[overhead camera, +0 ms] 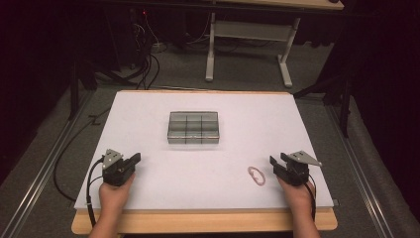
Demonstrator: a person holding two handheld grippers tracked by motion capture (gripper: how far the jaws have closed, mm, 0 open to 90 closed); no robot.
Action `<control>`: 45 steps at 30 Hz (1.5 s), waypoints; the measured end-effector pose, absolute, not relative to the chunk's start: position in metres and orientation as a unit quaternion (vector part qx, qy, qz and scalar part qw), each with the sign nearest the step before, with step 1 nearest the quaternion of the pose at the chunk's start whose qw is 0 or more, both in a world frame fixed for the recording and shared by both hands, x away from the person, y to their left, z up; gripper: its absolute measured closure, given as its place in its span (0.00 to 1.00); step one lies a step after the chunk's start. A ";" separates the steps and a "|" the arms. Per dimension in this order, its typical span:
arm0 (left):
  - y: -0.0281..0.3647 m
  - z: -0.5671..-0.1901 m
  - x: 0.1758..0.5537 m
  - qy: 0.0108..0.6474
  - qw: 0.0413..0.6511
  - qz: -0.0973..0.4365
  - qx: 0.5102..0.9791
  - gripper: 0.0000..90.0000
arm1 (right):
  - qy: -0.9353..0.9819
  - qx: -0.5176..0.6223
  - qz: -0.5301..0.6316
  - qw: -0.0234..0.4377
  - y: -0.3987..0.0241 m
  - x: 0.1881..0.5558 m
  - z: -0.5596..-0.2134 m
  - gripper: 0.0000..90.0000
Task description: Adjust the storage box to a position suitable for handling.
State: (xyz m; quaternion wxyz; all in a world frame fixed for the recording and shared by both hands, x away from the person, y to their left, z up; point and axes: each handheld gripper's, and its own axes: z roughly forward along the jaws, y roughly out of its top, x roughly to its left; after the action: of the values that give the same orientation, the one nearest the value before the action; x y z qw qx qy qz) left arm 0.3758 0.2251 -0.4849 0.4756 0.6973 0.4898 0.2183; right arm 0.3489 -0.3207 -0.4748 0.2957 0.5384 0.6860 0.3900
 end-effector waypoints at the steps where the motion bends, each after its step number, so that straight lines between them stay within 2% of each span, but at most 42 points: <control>1: 0.225 -0.484 0.379 0.490 0.474 0.214 0.699 1.00 | 0.689 0.537 0.390 0.293 -0.320 0.354 -0.473 0.59; 7: 0.210 -0.473 0.413 0.488 0.468 0.219 0.703 1.00 | 0.715 0.511 0.386 0.280 -0.292 0.395 -0.452 0.64; 9: 0.202 -0.473 0.428 0.489 0.468 0.222 0.702 1.00 | 0.730 0.497 0.382 0.274 -0.268 0.421 -0.446 0.65; 16: 0.181 -0.485 0.481 0.493 0.439 0.219 0.718 1.00 | 0.746 0.485 0.378 0.256 -0.228 0.465 -0.447 0.73; 18: 0.179 -0.486 0.491 0.507 0.423 0.204 0.723 1.00 | 0.754 0.482 0.374 0.246 -0.215 0.477 -0.451 0.77; 20: 0.176 -0.484 0.498 0.506 0.437 0.203 0.715 1.00 | 0.761 0.479 0.365 0.240 -0.203 0.489 -0.456 0.83; 23: 0.168 -0.483 0.510 0.500 0.435 0.203 0.721 1.00 | 0.768 0.478 0.356 0.234 -0.188 0.507 -0.461 0.97; 26: 0.166 -0.486 0.514 0.509 0.435 0.191 0.718 1.00 | 0.767 0.481 0.357 0.231 -0.187 0.511 -0.461 1.00; 29: 0.161 -0.486 0.519 0.498 0.420 0.180 0.737 1.00 | 0.769 0.482 0.356 0.224 -0.185 0.514 -0.460 1.00; 33: 0.161 -0.486 0.524 0.501 0.426 0.174 0.733 1.00 | 0.770 0.479 0.357 0.227 -0.183 0.514 -0.457 1.00; 36: 0.156 -0.486 0.530 0.492 0.411 0.168 0.749 1.00 | 0.773 0.475 0.356 0.226 -0.182 0.515 -0.456 1.00; 40: 0.153 -0.484 0.533 0.485 0.431 0.168 0.742 1.00 | 0.776 0.472 0.352 0.226 -0.183 0.514 -0.458 1.00; 45: 0.141 -0.485 0.533 0.471 0.429 0.159 0.755 1.00 | 0.776 0.476 0.347 0.227 -0.196 0.512 -0.459 1.00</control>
State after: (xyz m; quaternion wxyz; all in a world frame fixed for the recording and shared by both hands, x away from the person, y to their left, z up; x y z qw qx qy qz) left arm 0.5329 0.1405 -0.4855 0.4286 0.7548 0.4705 0.1589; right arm 0.5124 -0.1956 -0.4590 0.2270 0.4756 0.7758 0.3471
